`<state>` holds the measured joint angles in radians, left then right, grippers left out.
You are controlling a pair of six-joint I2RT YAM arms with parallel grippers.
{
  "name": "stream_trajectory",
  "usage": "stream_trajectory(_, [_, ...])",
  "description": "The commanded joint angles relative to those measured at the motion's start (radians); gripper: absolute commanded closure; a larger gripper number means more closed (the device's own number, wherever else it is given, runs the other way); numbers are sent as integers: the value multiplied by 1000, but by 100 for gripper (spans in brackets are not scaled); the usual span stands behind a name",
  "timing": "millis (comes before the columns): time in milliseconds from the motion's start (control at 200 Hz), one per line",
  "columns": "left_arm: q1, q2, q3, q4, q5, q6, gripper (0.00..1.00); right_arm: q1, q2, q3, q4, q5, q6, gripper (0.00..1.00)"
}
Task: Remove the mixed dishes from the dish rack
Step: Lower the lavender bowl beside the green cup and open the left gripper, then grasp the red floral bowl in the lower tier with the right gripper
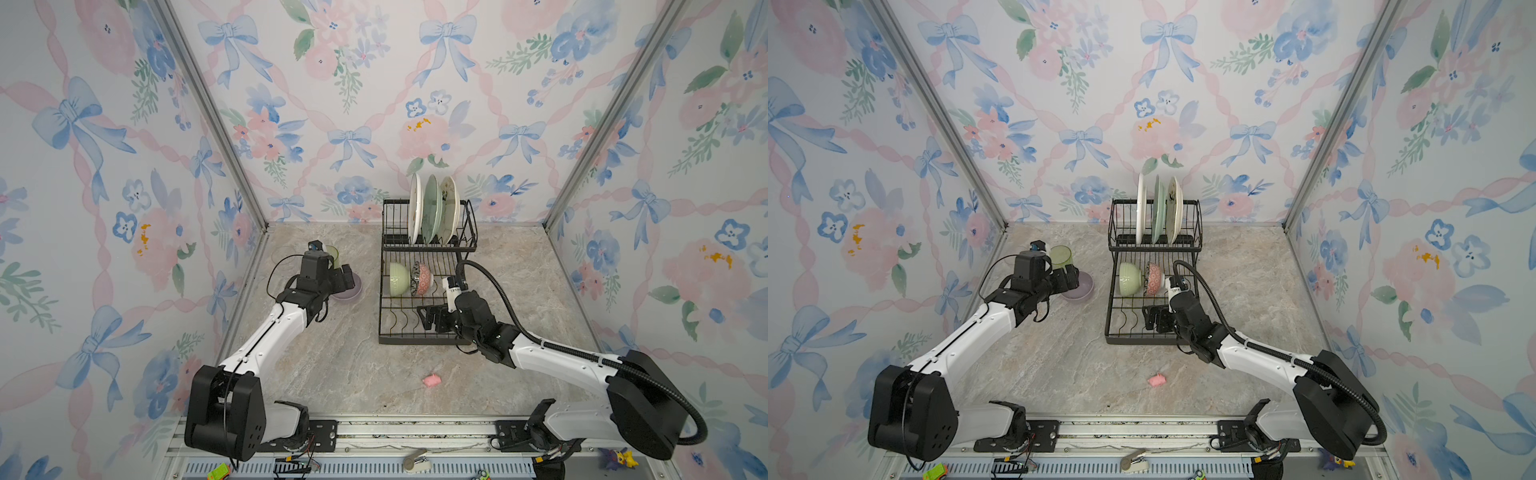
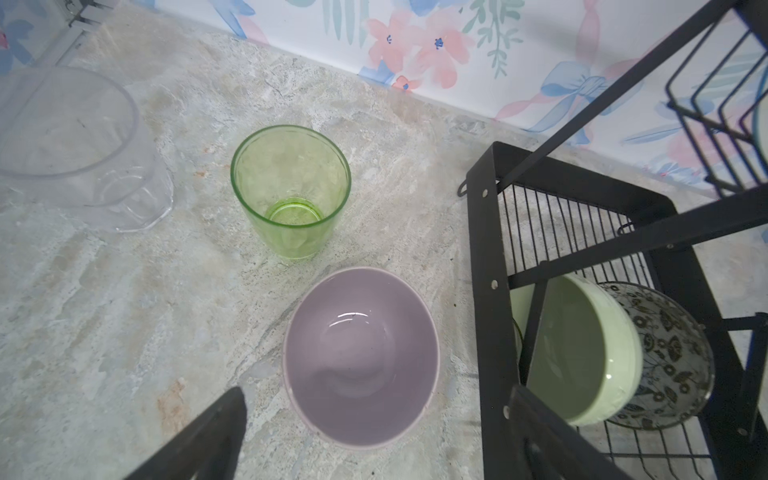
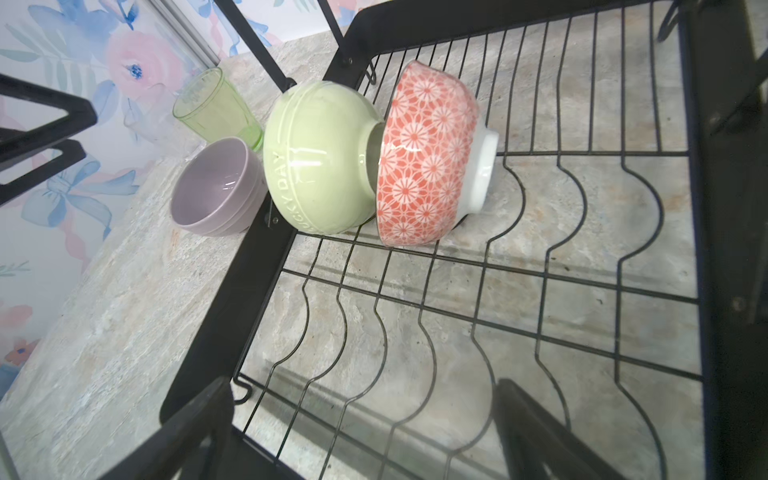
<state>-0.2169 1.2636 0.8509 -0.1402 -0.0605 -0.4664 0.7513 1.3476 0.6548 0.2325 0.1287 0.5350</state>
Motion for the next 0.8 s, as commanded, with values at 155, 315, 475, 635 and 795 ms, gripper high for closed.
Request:
stream_trajectory(155, [-14,-106,-166,158,88,-55,2,-12,125,26,196,110,-43,7])
stream_trajectory(315, [-17,-69,-185,178,113,-50,2,-31,202,89,190,92,-73,14])
stream_trajectory(475, [-17,-33,-181,181,131,-49,2,-62,256,113,226,65,-93,17])
stream_trajectory(635, [-19,-33,-191,202,147,-54,2,-100,291,151,209,45,-119,19])
stream_trajectory(795, [-19,-55,-194,203,142,-50,2,-134,339,186,201,-10,-115,22])
